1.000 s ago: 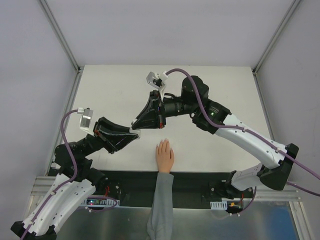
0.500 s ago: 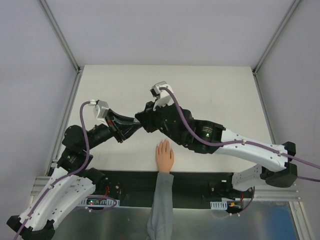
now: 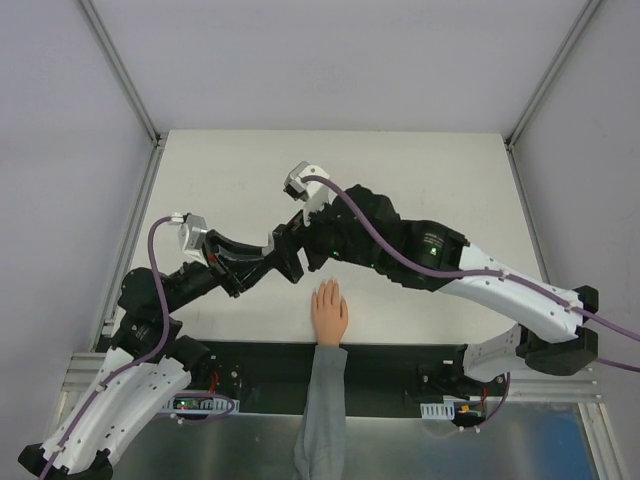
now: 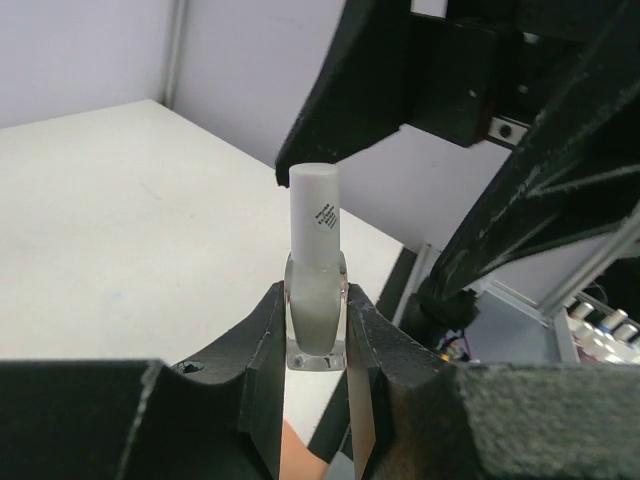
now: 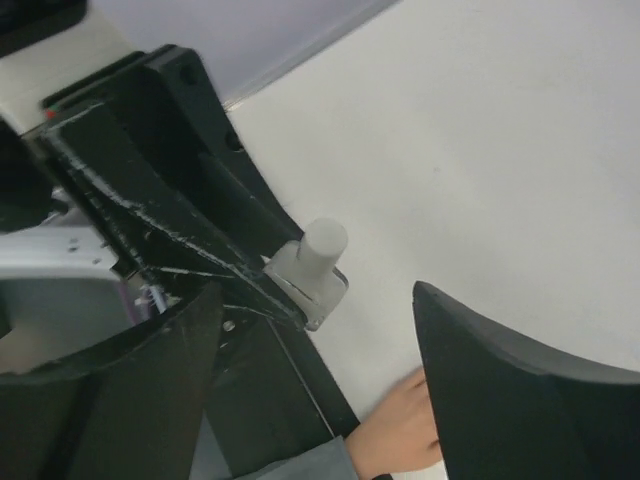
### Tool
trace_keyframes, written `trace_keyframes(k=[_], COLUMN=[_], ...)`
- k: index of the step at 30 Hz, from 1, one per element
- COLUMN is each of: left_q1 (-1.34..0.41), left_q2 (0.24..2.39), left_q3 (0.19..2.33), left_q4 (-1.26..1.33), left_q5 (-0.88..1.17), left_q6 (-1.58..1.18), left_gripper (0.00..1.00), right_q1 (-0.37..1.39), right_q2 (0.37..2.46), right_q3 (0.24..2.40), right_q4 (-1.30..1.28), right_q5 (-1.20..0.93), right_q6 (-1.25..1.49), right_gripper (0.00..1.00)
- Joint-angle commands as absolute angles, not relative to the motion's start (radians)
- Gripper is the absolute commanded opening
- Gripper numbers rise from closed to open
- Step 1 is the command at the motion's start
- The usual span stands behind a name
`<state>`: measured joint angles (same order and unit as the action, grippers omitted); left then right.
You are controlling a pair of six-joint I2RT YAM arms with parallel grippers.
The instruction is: Paint the nails
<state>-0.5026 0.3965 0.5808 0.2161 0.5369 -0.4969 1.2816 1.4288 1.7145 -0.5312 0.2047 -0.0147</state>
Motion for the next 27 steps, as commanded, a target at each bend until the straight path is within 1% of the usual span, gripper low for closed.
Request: trace_keyframes(k=[1, 2, 3, 5, 6, 8, 9, 12, 14, 16, 19, 22, 26, 27], left_q1=[-0.5, -0.5, -0.5, -0.5, -0.5, -0.5, -0.5, -0.5, -0.5, -0.5, -0.5, -0.5, -0.5, -0.5], left_q2=[0.368, 0.368, 0.368, 0.368, 0.37, 0.365, 0.364, 0.357, 0.357, 0.359, 0.36, 0.367, 0.377, 0.38], left_q3=[0.62, 0.624, 0.626, 0.624, 0.624, 0.627, 0.626, 0.626, 0.627, 0.632, 0.632, 0.632, 0.635, 0.638], left_q4=[0.284, 0.288, 0.316, 0.345, 0.36, 0.364, 0.365, 0.397, 0.428, 0.437, 0.462, 0.488, 0.506, 0.506], left_q5=[0.689, 0.721, 0.738, 0.788, 0.801, 0.811, 0.807, 0.814, 0.822, 0.825, 0.827, 0.824, 0.813, 0.807], left_q6=[-0.577, -0.589, -0.615, -0.633, -0.641, -0.646, -0.65, -0.67, -0.681, -0.689, -0.698, -0.706, -0.701, -0.698], left_gripper=[0.0, 0.0, 0.0, 0.0, 0.0, 0.0, 0.0, 0.0, 0.0, 0.0, 0.0, 0.0, 0.0, 0.0], right_q1=[1.183, 1.161, 1.122, 1.092, 1.056, 1.026, 1.01, 1.006, 1.005, 1.005, 1.005, 1.006, 1.008, 1.008], right_q2=[1.333, 1.327, 1.324, 1.324, 1.327, 1.342, 1.353, 1.374, 1.384, 1.39, 1.399, 1.407, 1.413, 1.416], right_q3=[1.684, 1.669, 1.649, 1.632, 1.617, 1.603, 1.601, 1.6, 1.592, 1.594, 1.589, 1.58, 1.565, 1.563], right_q4=[-0.494, -0.438, -0.413, -0.333, -0.303, -0.212, -0.189, -0.143, -0.121, -0.118, -0.103, -0.095, -0.078, -0.078], right_q5=[-0.323, -0.397, -0.517, -0.598, -0.674, -0.738, -0.789, -0.843, -0.848, -0.865, -0.879, -0.896, -0.899, -0.899], right_q6=[-0.132, -0.124, -0.117, -0.081, -0.066, -0.005, 0.021, 0.038, 0.043, 0.041, 0.049, 0.054, 0.057, 0.057], right_gripper=[0.82, 0.82, 0.83, 0.83, 0.8, 0.76, 0.69, 0.64, 0.64, 0.59, 0.56, 0.5, 0.38, 0.33])
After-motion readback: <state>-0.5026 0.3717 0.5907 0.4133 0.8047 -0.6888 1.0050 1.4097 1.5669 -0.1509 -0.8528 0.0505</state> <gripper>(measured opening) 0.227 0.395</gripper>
